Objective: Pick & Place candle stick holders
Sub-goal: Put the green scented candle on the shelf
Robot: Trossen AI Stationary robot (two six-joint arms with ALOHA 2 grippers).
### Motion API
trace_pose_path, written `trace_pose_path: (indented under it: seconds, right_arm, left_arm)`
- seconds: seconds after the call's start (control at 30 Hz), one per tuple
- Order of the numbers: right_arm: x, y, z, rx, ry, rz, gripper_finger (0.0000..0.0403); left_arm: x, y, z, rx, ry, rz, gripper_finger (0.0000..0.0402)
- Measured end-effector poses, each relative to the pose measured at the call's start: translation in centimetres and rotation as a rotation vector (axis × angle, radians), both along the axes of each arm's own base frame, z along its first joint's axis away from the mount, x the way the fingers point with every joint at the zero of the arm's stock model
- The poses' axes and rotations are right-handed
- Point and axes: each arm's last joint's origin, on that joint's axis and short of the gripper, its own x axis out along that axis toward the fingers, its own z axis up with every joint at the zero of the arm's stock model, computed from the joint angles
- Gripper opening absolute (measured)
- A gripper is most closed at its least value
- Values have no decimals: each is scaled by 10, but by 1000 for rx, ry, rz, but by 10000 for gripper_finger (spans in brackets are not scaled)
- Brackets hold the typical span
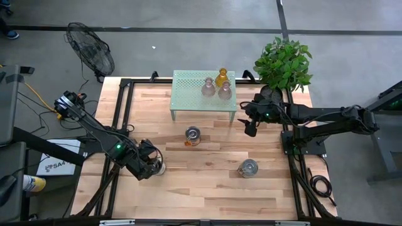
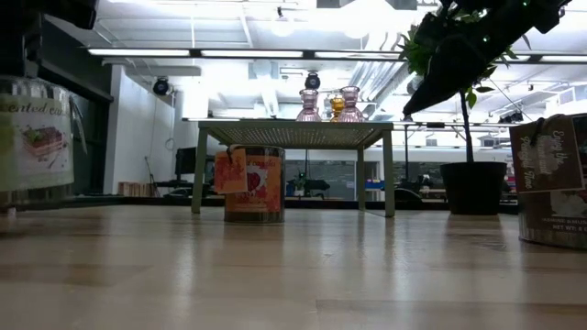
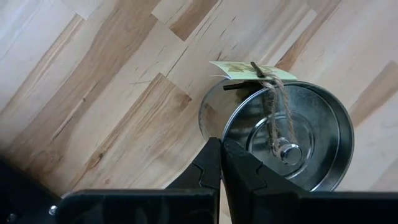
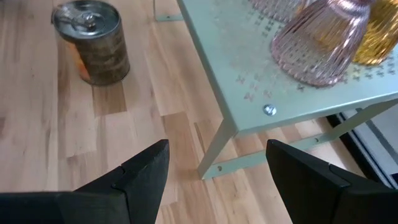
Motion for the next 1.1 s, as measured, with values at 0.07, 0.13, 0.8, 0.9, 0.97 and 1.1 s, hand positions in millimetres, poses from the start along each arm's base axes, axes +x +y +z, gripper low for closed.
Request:
trace_pose_path:
  seconds: [0.07, 0.13, 0.8, 0.9, 0.97, 1.1]
  right_arm:
    - [-2, 0, -2, 4, -22, -1, 264]
    - [-7, 1, -7, 3, -70, 4, 264]
    - [-50, 18, -28, 56, -383, 205, 264]
    - [-50, 18, -28, 54, -382, 205, 264]
    - [-50, 19, -28, 54, -382, 207, 264]
    - [-50, 20, -28, 54, -382, 210, 264]
  left_arm:
    - [-1, 1, 2, 2, -17, 2, 0]
    - [-3, 4, 5, 11, -35, 6, 0]
    - [-4, 40, 24, 51, -107, 16, 0]
    - [-6, 48, 29, 53, -129, 14, 0]
    - [-7, 55, 33, 65, -144, 14, 0]
    - [-9, 70, 39, 90, -165, 11, 0]
